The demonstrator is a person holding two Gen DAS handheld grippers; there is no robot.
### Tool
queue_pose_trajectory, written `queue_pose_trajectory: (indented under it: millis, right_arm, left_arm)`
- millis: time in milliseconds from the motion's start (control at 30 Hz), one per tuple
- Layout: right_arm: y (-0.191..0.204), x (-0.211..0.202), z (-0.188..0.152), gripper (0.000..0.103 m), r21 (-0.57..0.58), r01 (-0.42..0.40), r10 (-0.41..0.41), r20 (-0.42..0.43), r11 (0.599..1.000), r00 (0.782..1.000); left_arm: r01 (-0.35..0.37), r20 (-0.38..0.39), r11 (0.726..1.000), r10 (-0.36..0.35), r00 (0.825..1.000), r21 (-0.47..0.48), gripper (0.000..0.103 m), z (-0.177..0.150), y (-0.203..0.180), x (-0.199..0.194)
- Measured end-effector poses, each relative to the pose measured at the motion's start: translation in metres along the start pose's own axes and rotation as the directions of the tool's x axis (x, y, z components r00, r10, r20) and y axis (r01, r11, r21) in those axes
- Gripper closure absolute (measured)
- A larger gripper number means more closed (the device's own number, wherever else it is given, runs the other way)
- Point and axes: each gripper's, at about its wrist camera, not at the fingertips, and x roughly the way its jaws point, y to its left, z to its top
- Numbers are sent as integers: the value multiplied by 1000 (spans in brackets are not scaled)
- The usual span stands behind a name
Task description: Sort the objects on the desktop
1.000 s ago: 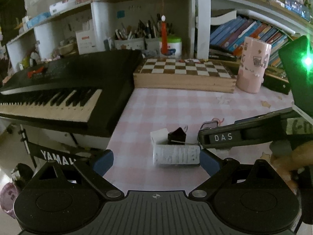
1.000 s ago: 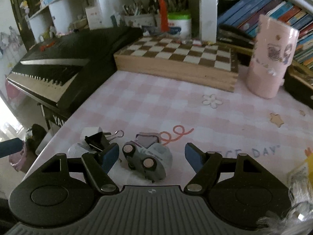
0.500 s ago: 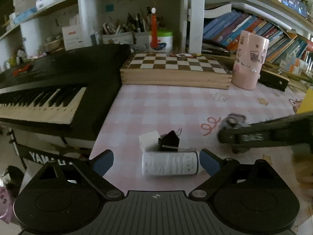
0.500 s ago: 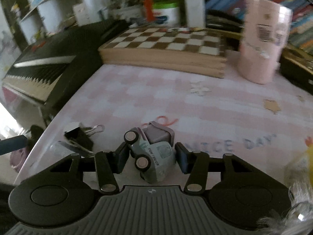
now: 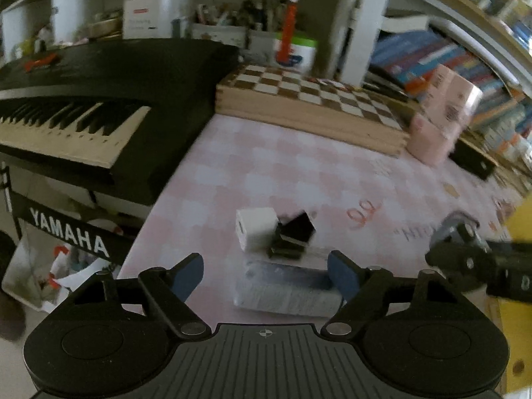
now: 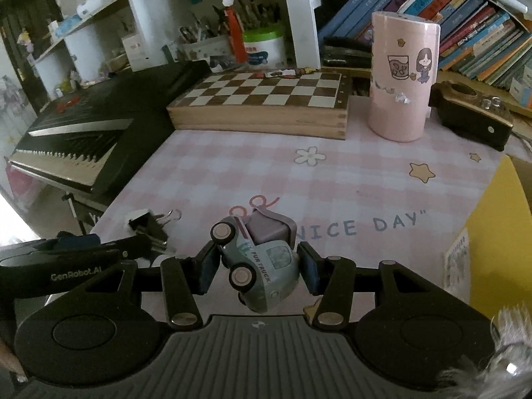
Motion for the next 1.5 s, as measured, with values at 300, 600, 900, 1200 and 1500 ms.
queue_pose_trajectory:
  millis: [300,600,900,1200,1500]
  right_arm:
    - [-7,-19,-16,55,7,22,-22,-4,1000,1000]
    - [-4,-30,-27,55,6,14,-14,-5,1000,1000]
    - [-3,-33,-33,55,1,7,-7,-13,1000,1000]
    - [0,-34,-38,55,9,7,-7,-24,1000,1000]
    - [14,-51,-43,55,-1,42,-42,12,999,999]
  left_arm:
    - [71,25,950,-83,996,305,19,-23,-22,-45]
    - [165,-140,736,-96,985,657,37,-52,-34,-40]
    - [227,-245,886,-135,960,404,69,-35,-29,-19]
    - [169,-207,909,-95,974,380,71,-39,-34,-19]
    - [158,-126,940,-125,984,303,72,-31,-31,-45]
